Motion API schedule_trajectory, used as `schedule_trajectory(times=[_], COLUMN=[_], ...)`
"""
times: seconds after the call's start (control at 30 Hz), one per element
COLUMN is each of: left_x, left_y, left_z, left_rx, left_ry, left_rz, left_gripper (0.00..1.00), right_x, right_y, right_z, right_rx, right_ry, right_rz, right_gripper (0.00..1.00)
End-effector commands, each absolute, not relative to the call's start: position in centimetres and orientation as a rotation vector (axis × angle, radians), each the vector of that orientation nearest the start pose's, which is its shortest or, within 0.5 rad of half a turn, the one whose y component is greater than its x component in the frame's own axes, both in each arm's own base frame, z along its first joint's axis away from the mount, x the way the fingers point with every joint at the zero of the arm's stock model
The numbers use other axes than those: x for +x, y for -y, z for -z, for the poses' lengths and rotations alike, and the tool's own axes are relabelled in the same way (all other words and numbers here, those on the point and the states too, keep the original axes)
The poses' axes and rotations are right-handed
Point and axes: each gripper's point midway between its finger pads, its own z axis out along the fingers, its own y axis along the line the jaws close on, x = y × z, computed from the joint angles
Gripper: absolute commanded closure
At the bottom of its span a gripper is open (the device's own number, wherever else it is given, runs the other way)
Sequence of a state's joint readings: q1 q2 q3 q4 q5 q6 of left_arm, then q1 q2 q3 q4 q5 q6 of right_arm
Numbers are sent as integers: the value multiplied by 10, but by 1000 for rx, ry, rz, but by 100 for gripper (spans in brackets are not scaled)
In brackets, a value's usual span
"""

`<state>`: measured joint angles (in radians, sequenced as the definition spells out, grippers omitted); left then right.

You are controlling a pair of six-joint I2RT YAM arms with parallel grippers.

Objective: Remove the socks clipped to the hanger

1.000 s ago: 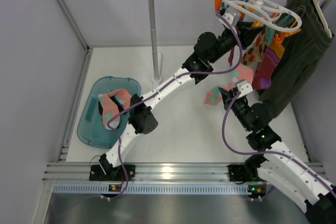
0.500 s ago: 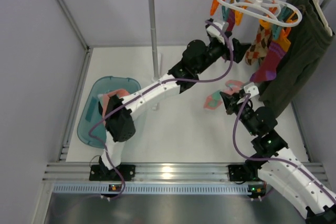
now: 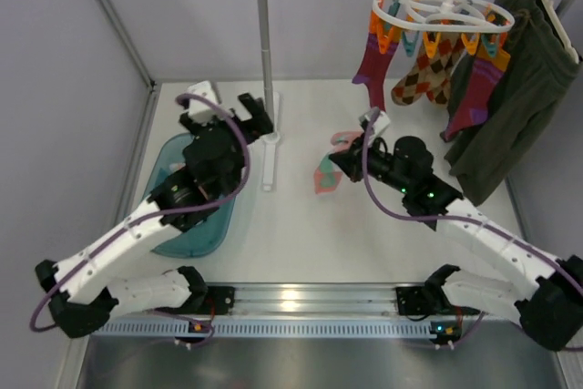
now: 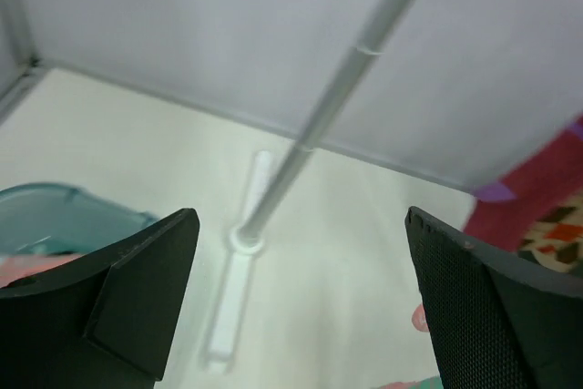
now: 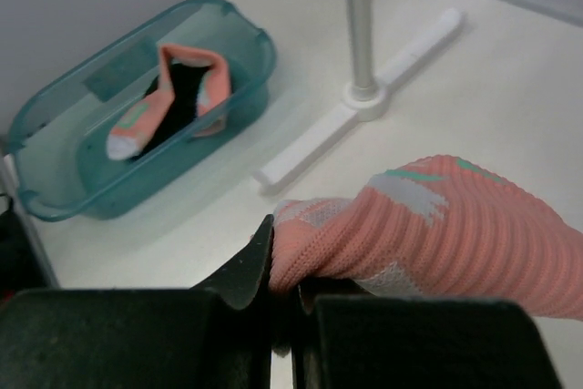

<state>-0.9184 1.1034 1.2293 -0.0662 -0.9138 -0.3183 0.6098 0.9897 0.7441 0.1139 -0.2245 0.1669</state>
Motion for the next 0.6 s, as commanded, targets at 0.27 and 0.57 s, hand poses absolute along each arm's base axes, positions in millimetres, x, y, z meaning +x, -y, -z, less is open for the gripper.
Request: schedule_trajectory(times=[0.27, 0.57], left_x=[209, 202], left_y=[10, 18], left_z=[-379, -383], left_rx=[-479, -389], left_ry=[-1540, -1557], left_rz=[-16, 92], left_gripper=[1, 1], right_x=[250, 289], right_y=[-508, -587], right_z=[-320, -260], right_rx=[-830, -850], right_ry=[-1523, -1709], right_rz=[-1234, -1190], right_gripper=[100, 1])
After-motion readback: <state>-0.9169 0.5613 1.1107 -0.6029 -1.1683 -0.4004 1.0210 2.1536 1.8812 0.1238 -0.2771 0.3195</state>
